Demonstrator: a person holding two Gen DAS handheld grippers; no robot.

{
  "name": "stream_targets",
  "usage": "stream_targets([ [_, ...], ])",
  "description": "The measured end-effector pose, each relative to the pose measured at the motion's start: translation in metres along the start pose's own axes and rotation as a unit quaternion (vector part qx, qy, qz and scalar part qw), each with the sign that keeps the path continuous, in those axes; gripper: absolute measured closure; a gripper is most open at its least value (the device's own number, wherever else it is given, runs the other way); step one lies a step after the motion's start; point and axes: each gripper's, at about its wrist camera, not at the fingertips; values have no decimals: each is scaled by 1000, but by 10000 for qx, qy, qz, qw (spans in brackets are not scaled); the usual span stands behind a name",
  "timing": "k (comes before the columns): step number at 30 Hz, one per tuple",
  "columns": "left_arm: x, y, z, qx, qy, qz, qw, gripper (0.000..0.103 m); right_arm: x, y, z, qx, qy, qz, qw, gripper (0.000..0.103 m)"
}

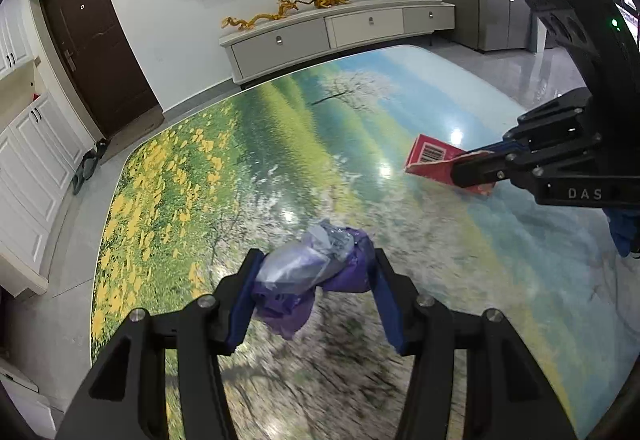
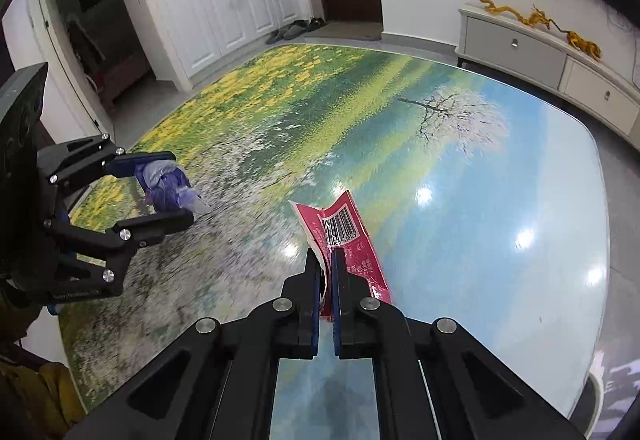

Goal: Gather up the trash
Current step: 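Carry the purple bag and red box over the white bin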

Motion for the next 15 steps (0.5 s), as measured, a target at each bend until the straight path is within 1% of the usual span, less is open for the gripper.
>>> stream_targets([
  [3, -7, 11, 16, 81, -105, 61, 9999, 52, -13, 13, -1, -23, -95, 91, 9999, 98],
  [7, -12, 24, 36, -13, -266, 108, 9996, 52, -33, 34, 4, -77, -325, 256, 9991, 98],
  [10, -11, 33, 53, -55, -423, 179, 9989, 52, -53, 50, 10, -163, -532, 366, 9978, 98],
  [15, -3, 51, 90, -141, -759, 329, 9965, 52, -88, 77, 31, -294, -1005, 595, 9927, 98],
])
Point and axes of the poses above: each gripper's, at about its wrist camera, not at the fingertips, and y roughly against the way its jaws point, z to its right, x to its top, and after that the axes turned 15 degrees about -z, right-handed
